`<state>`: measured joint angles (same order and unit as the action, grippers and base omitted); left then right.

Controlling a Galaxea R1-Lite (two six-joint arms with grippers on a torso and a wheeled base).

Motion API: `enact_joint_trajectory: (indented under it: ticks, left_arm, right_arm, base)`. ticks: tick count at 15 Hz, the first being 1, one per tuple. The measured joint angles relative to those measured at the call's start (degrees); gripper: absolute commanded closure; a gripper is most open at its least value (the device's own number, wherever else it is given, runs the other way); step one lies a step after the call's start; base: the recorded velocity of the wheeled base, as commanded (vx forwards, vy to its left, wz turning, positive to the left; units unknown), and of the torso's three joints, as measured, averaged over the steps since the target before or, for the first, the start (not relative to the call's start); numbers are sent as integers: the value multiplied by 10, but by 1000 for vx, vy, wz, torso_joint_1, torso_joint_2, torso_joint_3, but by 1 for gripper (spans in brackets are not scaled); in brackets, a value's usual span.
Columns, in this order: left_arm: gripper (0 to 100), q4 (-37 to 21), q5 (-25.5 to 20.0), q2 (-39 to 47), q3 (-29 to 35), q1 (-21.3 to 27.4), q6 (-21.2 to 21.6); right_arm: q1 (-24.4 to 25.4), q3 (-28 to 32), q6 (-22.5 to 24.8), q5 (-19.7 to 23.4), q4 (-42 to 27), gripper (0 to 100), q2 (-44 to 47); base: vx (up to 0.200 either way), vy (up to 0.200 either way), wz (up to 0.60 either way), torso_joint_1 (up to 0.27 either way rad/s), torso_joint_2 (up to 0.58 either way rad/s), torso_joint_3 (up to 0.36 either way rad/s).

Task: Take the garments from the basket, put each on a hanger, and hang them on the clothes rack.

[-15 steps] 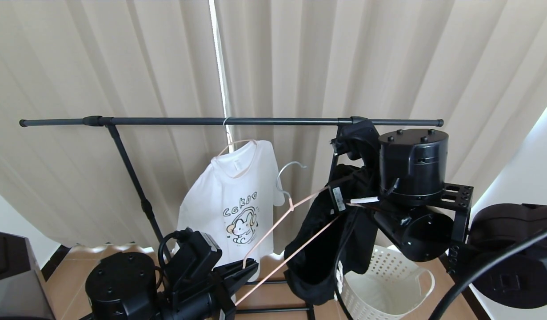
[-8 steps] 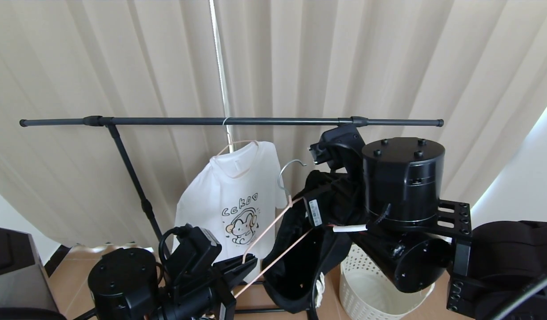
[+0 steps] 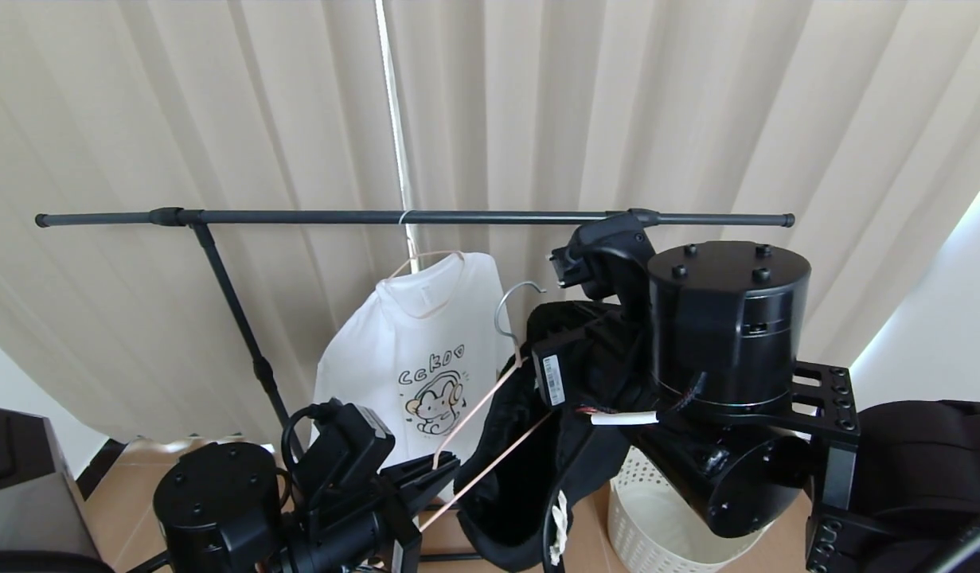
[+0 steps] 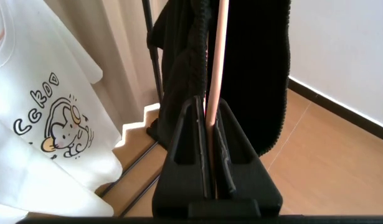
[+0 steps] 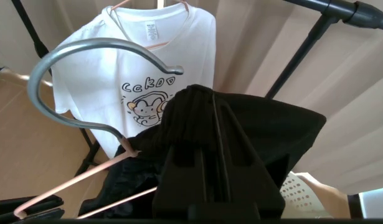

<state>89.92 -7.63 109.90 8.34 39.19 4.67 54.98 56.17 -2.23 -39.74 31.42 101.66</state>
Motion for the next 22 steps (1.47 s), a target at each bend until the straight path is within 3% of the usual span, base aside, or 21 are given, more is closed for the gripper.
enact_joint_trajectory:
  ticks: [6,22]
  left_arm:
    - [100,0,0,-25,-2,1,1]
    - [100,-1,0,-50,19,-23,0]
  right_arm:
    - [-30,10,2,-7,26,0,-9]
    - [-20,5,1,-6,37,0,-4]
  base:
    - [0,0,0,0,0,0]
    - [0,0,0,0,0,0]
